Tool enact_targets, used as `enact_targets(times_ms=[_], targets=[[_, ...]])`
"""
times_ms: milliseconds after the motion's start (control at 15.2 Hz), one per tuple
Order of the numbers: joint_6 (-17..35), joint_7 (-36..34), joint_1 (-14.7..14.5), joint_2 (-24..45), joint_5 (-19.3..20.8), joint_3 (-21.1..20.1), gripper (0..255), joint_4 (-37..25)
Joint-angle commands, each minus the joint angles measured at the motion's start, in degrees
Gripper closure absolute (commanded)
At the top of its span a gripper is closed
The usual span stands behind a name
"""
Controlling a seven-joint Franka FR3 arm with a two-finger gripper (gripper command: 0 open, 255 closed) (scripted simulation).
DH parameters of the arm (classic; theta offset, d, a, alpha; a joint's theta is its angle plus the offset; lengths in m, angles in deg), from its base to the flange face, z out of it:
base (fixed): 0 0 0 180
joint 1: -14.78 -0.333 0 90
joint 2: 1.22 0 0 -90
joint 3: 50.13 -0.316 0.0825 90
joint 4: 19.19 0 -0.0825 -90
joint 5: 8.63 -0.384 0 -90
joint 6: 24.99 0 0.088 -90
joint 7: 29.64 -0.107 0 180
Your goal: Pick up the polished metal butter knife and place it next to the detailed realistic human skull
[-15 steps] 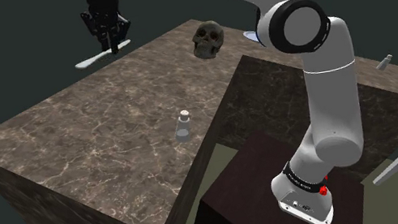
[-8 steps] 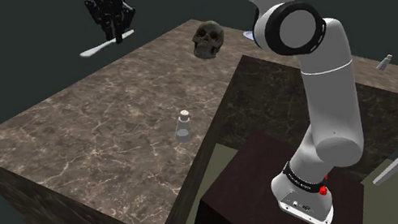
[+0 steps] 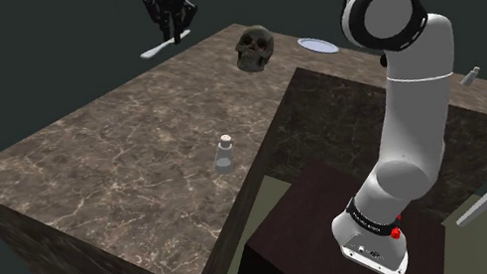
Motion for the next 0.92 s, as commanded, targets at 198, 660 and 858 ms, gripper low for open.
enact_targets(times_ms=[198,660,858], targets=[[1.1,6.5,5.7,-2.1,-1.4,1.5,255,2.8],[1.1,15.1,12.3,-2.4,-2.2,3.9,255,2.9],[0.5,18.7,14.6,-1.4,-2.2,5.0,255,1.1]])
